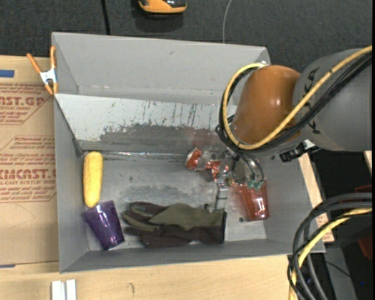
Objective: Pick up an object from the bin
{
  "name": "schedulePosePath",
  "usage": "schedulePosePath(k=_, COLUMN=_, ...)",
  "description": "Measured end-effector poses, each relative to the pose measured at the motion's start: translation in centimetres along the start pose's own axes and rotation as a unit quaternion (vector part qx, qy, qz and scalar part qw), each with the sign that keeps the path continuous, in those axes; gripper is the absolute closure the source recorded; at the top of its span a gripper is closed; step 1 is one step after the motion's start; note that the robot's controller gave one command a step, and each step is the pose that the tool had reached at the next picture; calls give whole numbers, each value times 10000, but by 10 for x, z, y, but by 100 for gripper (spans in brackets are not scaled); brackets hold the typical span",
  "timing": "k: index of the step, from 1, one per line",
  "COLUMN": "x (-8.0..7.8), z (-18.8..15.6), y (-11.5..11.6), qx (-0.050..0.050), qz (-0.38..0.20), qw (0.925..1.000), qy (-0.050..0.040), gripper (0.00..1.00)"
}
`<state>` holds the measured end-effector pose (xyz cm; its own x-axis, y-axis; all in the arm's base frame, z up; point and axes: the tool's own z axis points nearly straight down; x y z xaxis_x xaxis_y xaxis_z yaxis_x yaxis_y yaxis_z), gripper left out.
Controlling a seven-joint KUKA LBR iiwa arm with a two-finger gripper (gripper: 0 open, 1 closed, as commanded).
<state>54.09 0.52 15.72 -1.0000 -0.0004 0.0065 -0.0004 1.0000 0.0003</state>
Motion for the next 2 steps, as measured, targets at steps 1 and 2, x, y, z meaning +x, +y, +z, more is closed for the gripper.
schedulePosePath(k=1, x=-2, z=-5, y=0, qx=-1, qz=1, qw=10000, qy=-38, gripper=0)
schedulePosePath(k=2, x=0, z=19, y=-16, qx=-8, qz=196, qw=9998, qy=-55, gripper=0)
